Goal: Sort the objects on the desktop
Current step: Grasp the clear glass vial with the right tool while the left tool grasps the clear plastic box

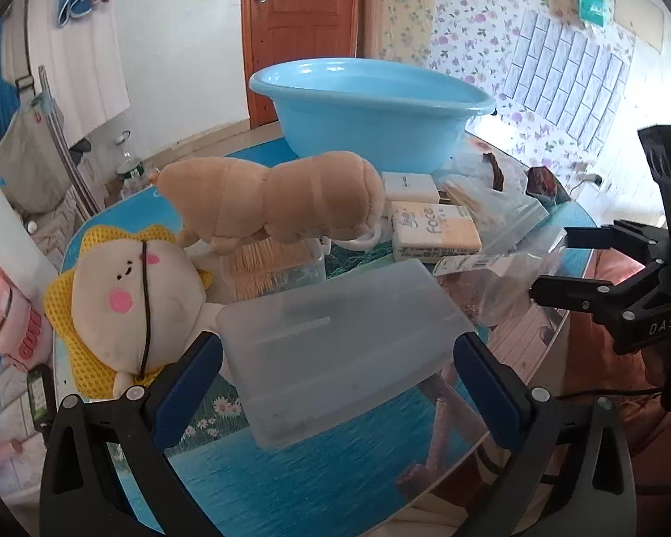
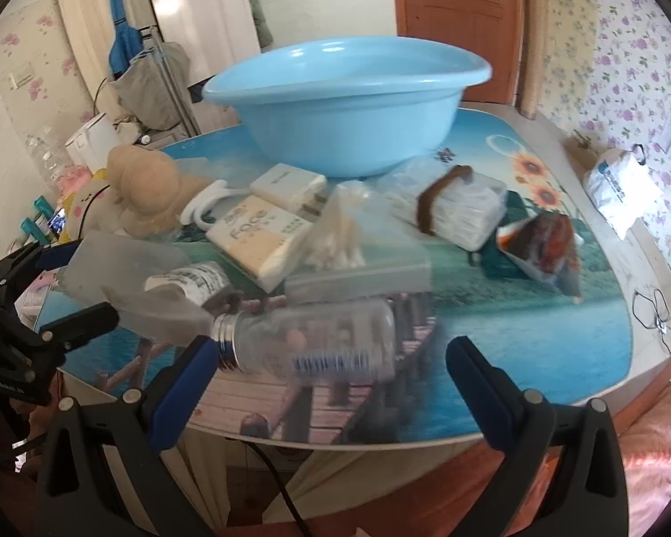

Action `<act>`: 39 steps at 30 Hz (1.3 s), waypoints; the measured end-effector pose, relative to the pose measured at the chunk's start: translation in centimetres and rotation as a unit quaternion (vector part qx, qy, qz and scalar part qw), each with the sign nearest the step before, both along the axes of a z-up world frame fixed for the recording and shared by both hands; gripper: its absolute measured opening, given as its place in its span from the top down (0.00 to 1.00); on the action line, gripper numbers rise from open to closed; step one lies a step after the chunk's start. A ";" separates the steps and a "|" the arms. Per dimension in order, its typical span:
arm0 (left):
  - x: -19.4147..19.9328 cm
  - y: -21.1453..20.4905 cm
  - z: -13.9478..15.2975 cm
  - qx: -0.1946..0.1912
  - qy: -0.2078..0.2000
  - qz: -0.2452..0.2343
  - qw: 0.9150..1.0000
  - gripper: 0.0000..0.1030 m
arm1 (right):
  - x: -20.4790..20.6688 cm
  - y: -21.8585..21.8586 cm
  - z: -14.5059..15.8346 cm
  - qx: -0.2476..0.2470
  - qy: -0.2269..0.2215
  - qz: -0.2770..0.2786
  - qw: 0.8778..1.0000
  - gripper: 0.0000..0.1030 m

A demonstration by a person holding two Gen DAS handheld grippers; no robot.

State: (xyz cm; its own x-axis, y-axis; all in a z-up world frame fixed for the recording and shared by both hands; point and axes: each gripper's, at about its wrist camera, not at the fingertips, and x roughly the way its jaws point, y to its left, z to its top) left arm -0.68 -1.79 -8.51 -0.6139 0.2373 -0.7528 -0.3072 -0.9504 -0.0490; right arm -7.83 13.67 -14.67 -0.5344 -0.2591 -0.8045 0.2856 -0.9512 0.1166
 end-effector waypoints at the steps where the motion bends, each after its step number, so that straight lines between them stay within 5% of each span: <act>1: 0.1 0.3 0.0 -0.005 0.002 -0.002 1.000 0.00 | -0.1 -0.3 -0.1 0.003 0.002 0.005 1.000 0.00; 9: 0.2 0.9 -0.4 -0.021 0.002 -0.007 1.000 0.00 | -0.7 -0.6 -1.1 0.004 -0.019 0.005 1.000 0.00; 13: 0.7 1.6 -0.3 0.001 -0.008 -0.032 0.999 0.00 | -0.6 0.5 -0.9 -0.008 -0.005 -0.003 1.000 0.02; 21: 2.5 3.1 0.0 0.011 -0.012 -0.074 0.997 0.00 | -0.4 3.3 -0.5 -0.022 0.002 -0.016 1.000 0.34; 39: -0.9 4.6 -1.6 -0.086 0.001 -0.117 0.989 0.00 | 1.5 2.7 -0.6 0.014 -0.002 0.027 1.000 0.32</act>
State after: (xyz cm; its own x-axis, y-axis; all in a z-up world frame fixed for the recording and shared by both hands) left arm -1.60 2.78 -10.12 -0.5583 0.2408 -0.7939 -0.5198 -0.8474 0.1085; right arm -6.31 16.38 -15.27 -0.5165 -0.2652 -0.8142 0.3359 -0.9374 0.0923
